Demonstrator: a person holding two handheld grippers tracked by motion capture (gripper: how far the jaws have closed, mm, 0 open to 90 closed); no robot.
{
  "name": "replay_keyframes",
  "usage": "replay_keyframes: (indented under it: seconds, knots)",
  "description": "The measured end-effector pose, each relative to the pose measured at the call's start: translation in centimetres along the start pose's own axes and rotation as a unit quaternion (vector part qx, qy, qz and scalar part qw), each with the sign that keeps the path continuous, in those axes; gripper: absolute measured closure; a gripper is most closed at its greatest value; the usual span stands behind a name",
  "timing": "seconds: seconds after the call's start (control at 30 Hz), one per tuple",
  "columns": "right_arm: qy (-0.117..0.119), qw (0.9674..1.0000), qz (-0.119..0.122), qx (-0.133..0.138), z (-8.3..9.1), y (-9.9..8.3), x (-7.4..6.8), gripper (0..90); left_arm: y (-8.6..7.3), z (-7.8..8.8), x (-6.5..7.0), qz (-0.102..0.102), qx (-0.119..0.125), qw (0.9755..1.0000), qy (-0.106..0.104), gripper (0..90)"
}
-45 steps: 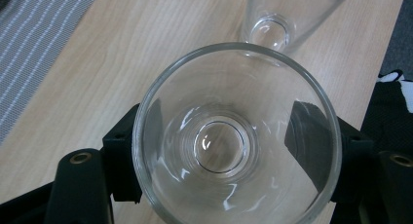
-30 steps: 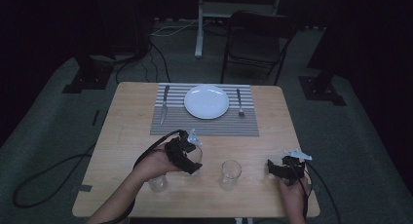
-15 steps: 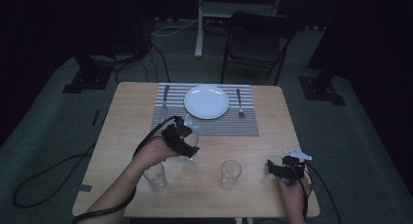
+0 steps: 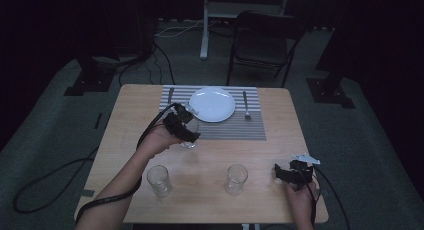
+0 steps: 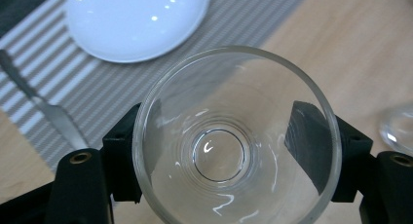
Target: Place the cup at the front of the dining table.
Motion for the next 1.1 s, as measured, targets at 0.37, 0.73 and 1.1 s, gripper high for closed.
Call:
replay_keyframes:
  seconds: [0.37, 0.73, 1.1]
  knots:
    - [0.000, 1.0000, 0.000, 0.000, 0.0, 0.0, 0.0, 12.6, 0.0, -3.6, -5.7, 0.069, 0.007, 0.9962, 0.052, 28.6]
    - [-0.002, 1.0000, -0.002, -0.001, 0.1, 0.0, 0.0, 12.7, -0.4, -7.5, -9.1, 0.117, 0.006, 0.9894, 0.085, 28.6]
    - [-0.002, 1.0000, -0.002, -0.001, 0.1, 0.0, 0.0, 12.6, -0.2, -9.3, -10.1, 0.125, -0.008, 0.9894, 0.074, 28.6]
Point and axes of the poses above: each handheld gripper's, and its own axes: z roughly backward along the jaws, y roughly out of its top, x roughly to its right, the point moved 4 cm from there along -z, roughly forward along the jaws, and after that the axes turned 7 degrees about x, right-handed, at the moved point
